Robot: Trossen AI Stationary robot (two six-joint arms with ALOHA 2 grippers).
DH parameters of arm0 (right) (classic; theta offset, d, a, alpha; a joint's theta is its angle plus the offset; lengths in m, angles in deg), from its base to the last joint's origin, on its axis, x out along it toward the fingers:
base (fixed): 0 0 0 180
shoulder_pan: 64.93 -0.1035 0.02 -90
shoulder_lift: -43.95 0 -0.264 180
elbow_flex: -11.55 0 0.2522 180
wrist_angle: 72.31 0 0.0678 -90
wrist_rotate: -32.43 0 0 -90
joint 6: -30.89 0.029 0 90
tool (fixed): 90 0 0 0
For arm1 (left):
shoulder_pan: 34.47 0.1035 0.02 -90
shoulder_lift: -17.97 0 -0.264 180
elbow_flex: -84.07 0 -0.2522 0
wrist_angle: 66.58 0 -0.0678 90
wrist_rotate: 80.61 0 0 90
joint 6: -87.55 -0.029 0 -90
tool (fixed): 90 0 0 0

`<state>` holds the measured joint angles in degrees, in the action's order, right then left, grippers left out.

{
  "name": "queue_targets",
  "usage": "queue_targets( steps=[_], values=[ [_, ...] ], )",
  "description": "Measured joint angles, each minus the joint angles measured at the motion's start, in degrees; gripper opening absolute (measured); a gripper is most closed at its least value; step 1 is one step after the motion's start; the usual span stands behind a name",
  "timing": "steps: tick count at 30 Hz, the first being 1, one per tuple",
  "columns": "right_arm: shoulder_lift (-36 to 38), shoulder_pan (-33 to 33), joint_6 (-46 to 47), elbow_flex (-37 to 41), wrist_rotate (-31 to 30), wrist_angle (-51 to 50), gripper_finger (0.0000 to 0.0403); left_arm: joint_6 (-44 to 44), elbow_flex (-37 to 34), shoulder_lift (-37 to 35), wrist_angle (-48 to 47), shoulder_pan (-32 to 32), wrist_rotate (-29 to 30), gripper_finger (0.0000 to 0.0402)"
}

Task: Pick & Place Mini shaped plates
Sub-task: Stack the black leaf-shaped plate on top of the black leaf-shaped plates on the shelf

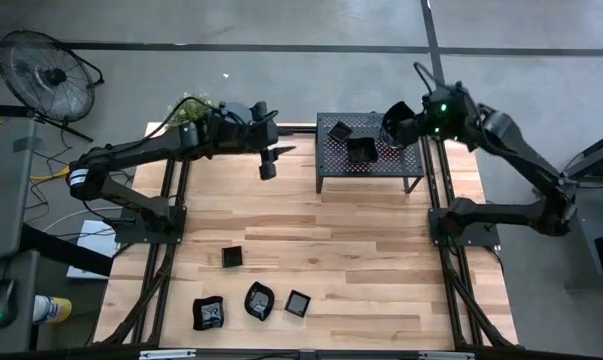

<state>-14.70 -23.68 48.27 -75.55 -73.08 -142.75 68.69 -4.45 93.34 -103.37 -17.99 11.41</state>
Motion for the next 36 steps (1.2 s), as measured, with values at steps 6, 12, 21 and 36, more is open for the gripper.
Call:
queue_targets(
  steps=[6,12,21,36],
  values=[
    [-6.55,6.73,-14.47,-8.43,9.77,-8.86,0.0,-0.19,0.0,0.0,-1.89,3.13,-12.29,0.0154],
    [-14.12,11.08,-21.74,-13.79,16.81,-13.24,0.0,1.07,0.0,0.0,-2.97,5.87,-24.89,0.0154],
    [-25.51,14.35,-28.31,-26.22,19.44,-25.37,0.0,1.15,0.02,-0.35,-9.12,9.64,-35.39,0.0154],
    [-36.64,20.28,-34.75,-37.38,27.04,-32.42,0.0,-2.36,0.02,-0.35,-17.18,10.18,-39.13,0.0154]
  ],
)
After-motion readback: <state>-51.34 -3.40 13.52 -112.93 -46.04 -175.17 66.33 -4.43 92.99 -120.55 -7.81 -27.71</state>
